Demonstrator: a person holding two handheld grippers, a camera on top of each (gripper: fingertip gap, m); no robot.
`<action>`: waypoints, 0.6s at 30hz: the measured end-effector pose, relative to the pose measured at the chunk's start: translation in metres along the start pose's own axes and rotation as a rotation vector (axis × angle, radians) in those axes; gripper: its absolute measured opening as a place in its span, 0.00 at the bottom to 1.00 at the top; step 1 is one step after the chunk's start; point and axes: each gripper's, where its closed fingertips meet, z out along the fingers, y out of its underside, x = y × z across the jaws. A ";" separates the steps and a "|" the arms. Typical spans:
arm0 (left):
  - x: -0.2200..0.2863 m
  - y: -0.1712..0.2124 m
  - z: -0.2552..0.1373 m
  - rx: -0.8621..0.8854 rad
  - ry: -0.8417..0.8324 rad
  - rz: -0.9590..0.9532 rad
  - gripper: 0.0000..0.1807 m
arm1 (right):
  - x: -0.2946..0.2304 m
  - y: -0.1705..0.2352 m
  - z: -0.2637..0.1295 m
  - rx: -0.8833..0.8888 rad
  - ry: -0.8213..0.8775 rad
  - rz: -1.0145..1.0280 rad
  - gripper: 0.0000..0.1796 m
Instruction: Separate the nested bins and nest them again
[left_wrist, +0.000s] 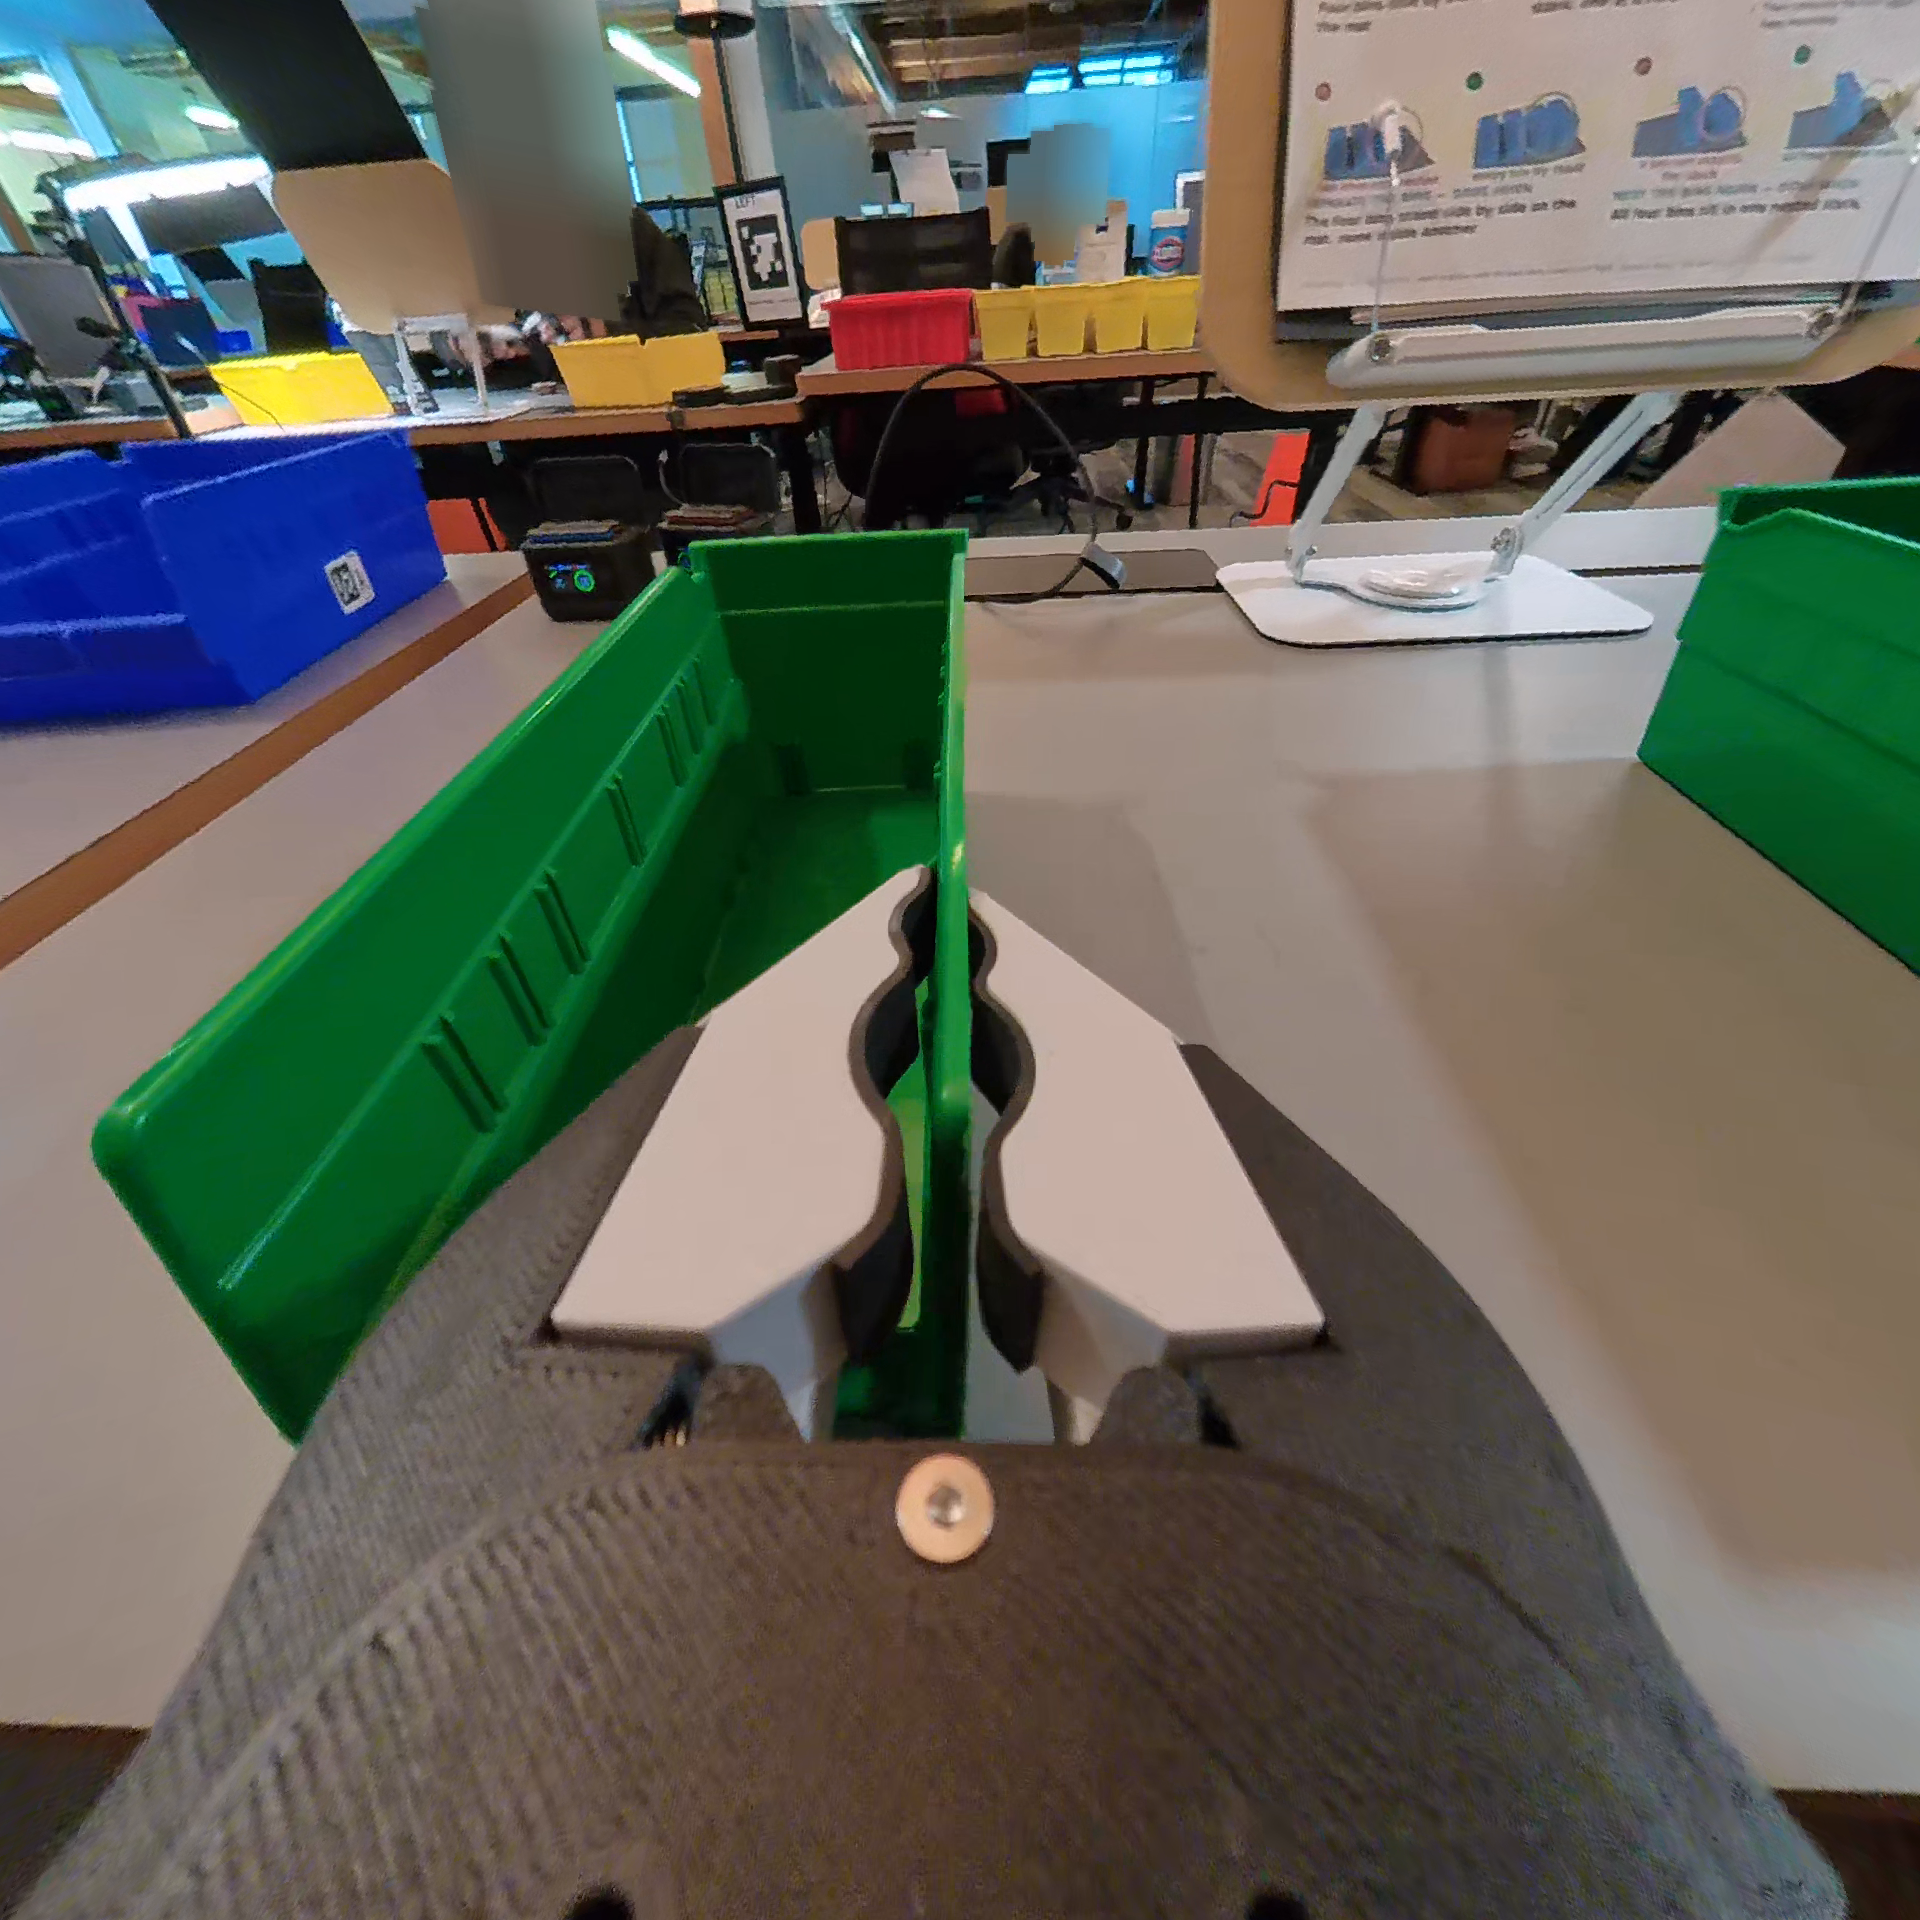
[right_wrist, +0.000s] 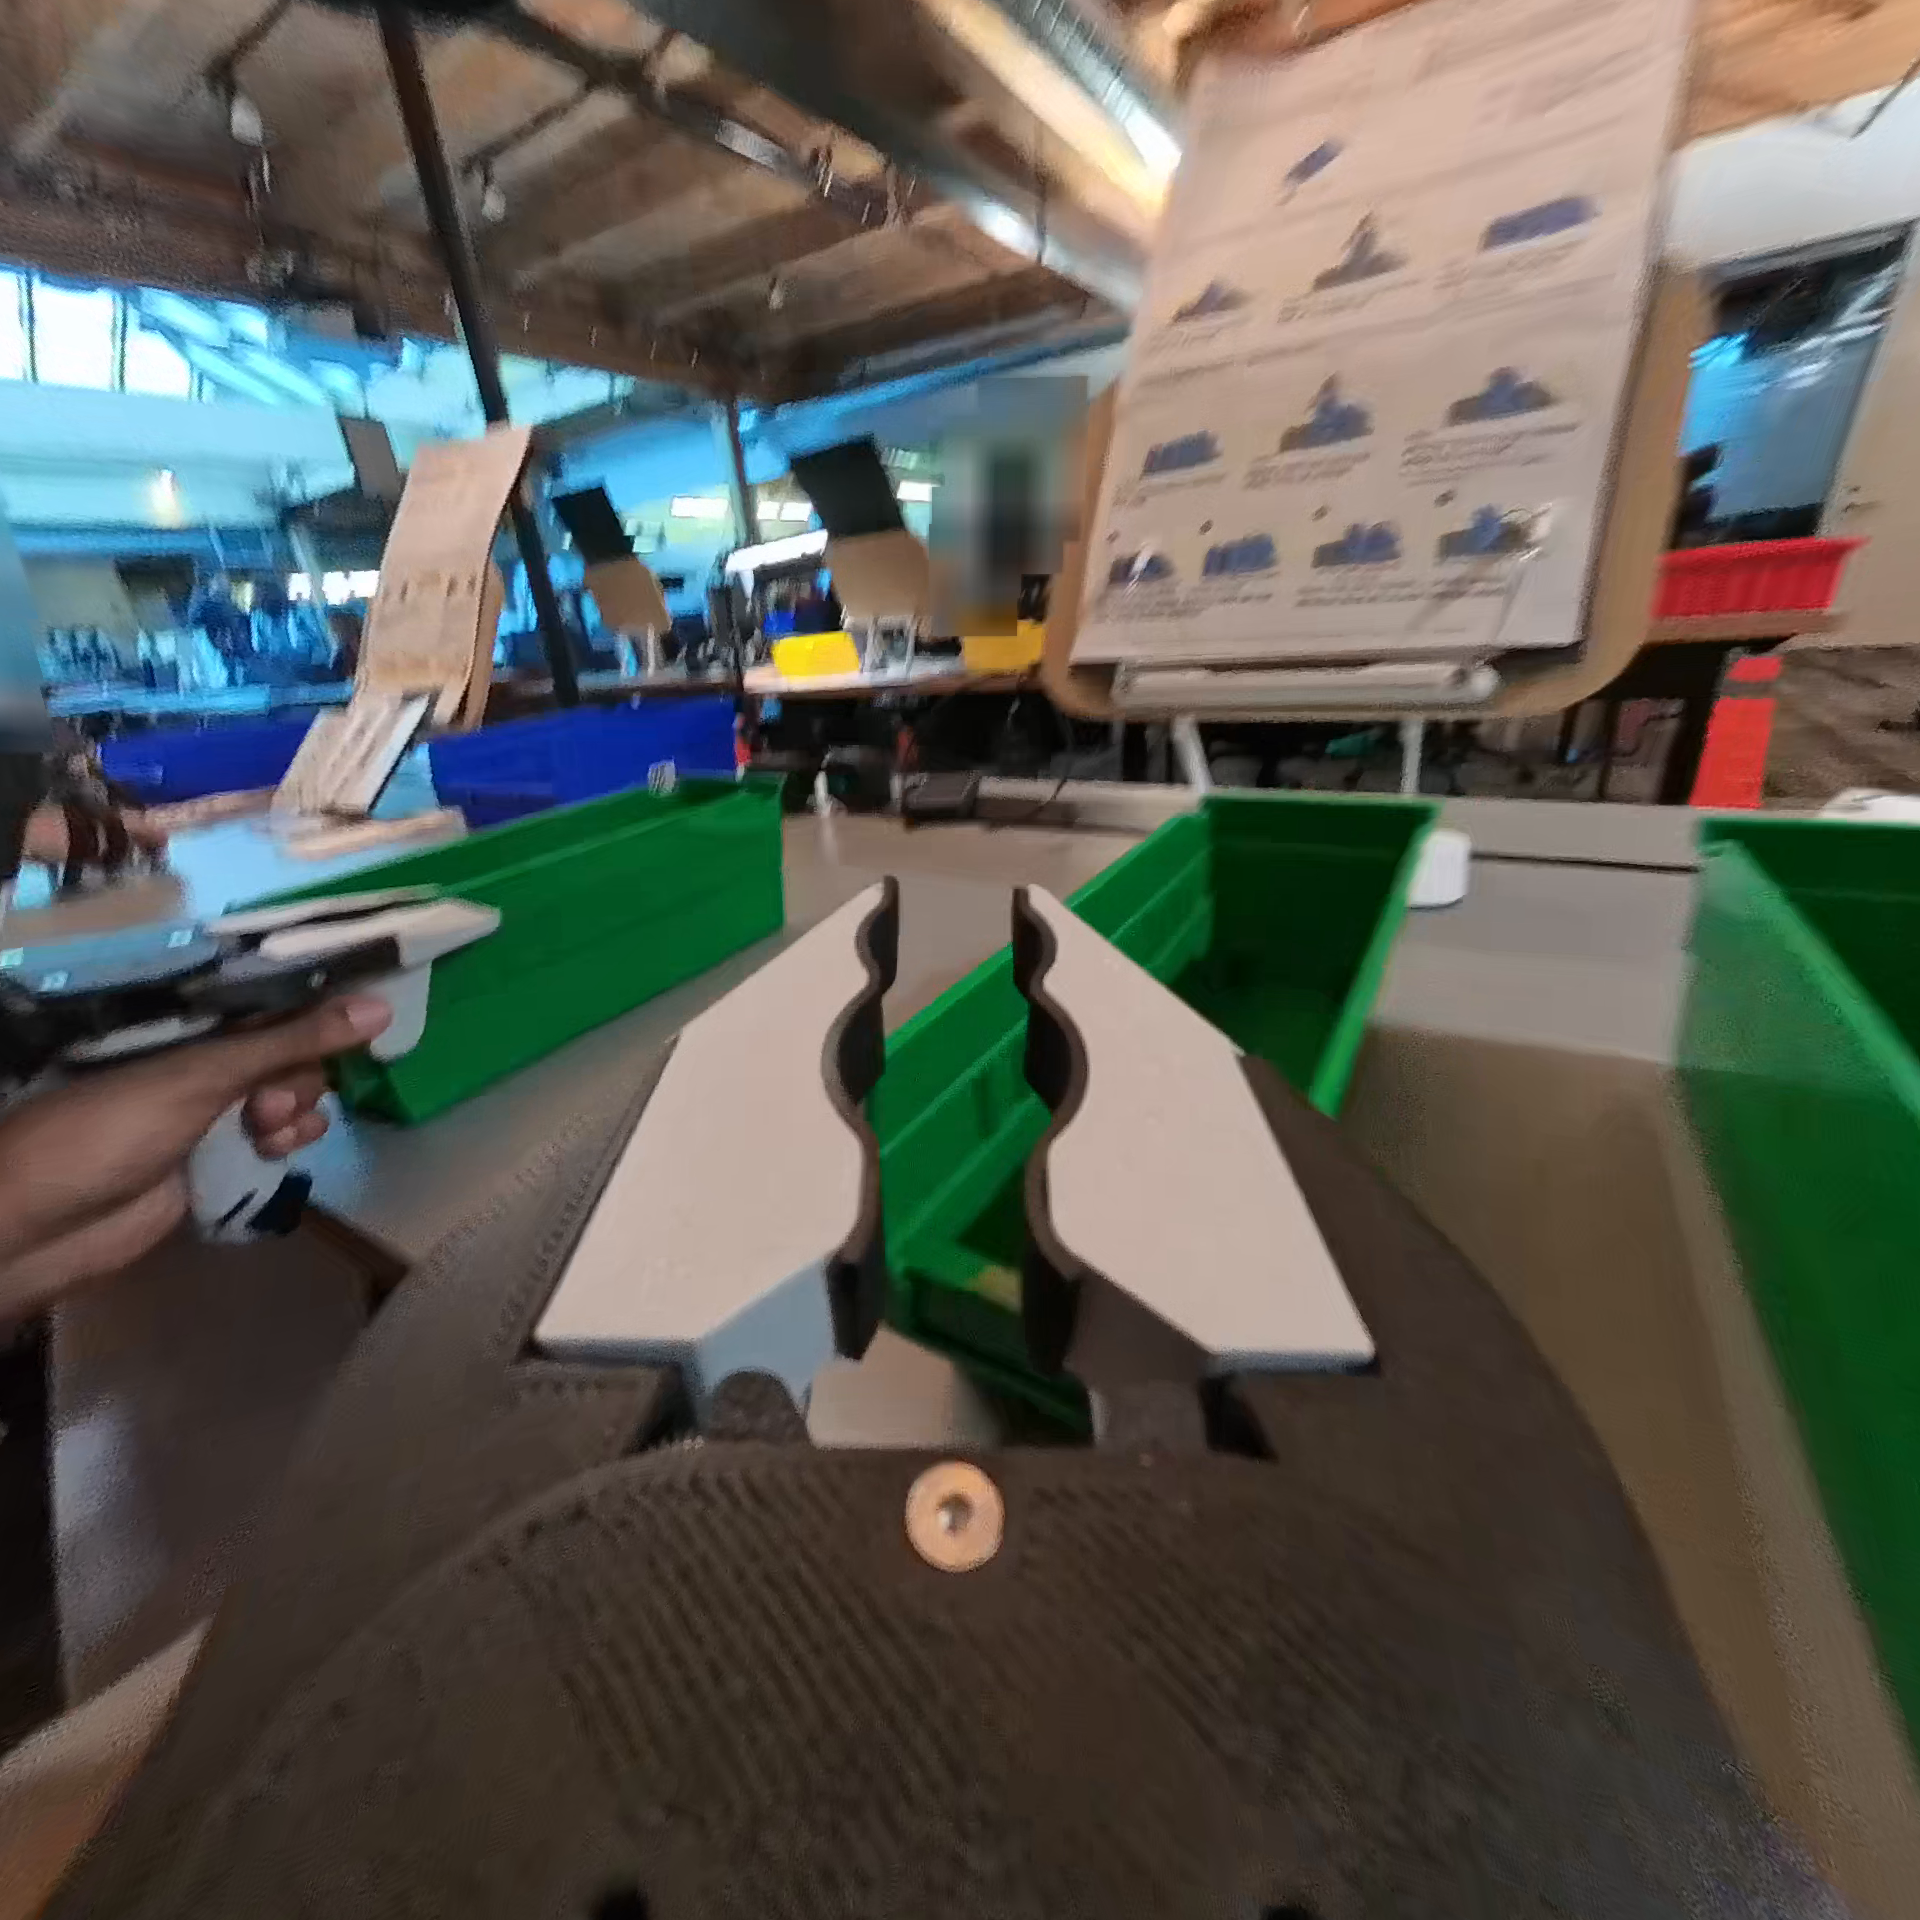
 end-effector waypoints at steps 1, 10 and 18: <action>-0.003 0.000 0.001 -0.008 -0.010 -0.008 0.00 | 0.014 -0.012 -0.006 0.051 0.024 0.014 0.11; 0.008 -0.017 -0.006 0.062 0.053 0.007 0.14 | 0.229 -0.070 -0.131 0.222 0.640 -0.135 0.11; 0.017 -0.018 -0.009 0.090 0.103 -0.022 0.15 | 0.373 0.023 -0.223 -0.115 0.962 0.433 0.34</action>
